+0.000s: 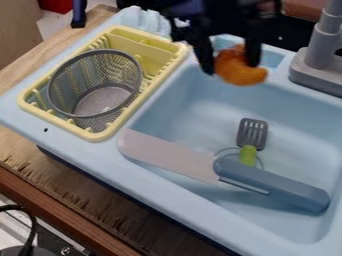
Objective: Shrimp moved from the basket to the right side of the sink
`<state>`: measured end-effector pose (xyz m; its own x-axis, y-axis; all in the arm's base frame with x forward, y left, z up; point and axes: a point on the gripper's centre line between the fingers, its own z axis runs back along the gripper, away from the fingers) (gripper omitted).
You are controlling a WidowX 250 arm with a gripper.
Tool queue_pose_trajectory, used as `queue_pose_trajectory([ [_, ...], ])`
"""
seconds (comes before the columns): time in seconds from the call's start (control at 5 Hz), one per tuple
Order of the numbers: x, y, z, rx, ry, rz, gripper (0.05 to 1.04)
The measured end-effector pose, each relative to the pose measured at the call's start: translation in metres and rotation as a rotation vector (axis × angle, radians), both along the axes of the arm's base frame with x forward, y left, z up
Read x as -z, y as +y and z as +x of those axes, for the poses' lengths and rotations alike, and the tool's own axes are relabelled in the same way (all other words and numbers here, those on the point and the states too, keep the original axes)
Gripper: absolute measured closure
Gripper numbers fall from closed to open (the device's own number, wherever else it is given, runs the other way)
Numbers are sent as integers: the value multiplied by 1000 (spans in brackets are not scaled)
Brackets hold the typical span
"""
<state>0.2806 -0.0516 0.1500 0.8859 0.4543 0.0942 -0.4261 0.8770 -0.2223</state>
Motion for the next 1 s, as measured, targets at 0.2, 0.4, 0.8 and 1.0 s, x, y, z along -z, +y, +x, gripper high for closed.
queue_pose_trajectory([
  [0.2, 20, -10, -8, 100, -15, 35, 470],
  [0.4, 30, -19, -9, 161, -53, 44, 470],
  [0.8, 57, -45, -10, 361, -73, -5, 470],
  [1.0, 75, -64, -12, 411, -50, -2, 470],
])
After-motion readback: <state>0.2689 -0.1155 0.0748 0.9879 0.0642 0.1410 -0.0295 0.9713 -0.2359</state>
